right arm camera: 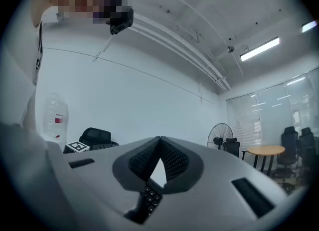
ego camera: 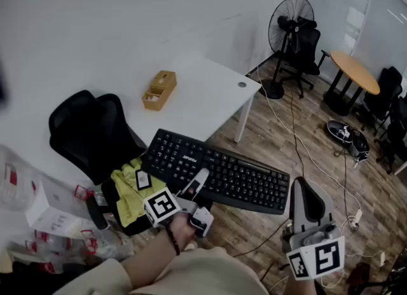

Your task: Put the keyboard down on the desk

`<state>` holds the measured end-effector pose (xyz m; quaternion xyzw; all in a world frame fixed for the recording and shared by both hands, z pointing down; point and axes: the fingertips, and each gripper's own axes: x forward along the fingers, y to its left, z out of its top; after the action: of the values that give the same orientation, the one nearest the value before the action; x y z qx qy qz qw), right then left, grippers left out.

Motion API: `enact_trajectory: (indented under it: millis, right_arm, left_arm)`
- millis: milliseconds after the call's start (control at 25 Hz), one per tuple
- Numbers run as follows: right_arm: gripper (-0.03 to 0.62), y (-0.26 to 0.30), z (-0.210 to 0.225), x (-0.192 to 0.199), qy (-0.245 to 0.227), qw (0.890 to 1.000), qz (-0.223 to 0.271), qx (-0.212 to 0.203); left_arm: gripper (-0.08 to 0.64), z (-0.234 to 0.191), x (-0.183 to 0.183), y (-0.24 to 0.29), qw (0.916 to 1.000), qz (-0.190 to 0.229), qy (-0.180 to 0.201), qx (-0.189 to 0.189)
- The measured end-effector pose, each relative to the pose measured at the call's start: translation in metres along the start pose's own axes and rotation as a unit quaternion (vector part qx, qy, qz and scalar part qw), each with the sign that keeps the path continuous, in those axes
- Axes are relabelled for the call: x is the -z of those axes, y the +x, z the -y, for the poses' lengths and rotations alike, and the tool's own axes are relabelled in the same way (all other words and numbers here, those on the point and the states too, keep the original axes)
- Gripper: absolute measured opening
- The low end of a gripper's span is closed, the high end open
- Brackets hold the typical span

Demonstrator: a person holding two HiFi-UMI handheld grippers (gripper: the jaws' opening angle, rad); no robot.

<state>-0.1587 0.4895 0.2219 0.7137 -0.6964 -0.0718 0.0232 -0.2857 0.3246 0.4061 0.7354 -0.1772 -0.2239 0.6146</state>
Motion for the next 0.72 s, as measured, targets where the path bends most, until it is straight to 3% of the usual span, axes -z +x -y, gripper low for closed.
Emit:
enact_trajectory:
  millis: [240,440,720]
  right_arm:
    - [0.023,-0.014,0.013,0.004,0.012,1.0,-0.001,-0.003]
    - [0.023,-0.025,0.017,-0.001,0.043,0.999,0.029,-0.016]
    - [0.023,-0.045,0.031,0.01,0.046,0.999,0.02,-0.012]
  left_arm:
    - [0.087,0.0,0.014,0.0,1.0,0.001,-0.001,-0.004]
    - [0.087,0.001,0.022,-0.003,1.0,0.002,-0.001,-0.01]
    - [0.087,-0.002,0.038,-0.004,0.9999,0.006,-0.001,-0.016]
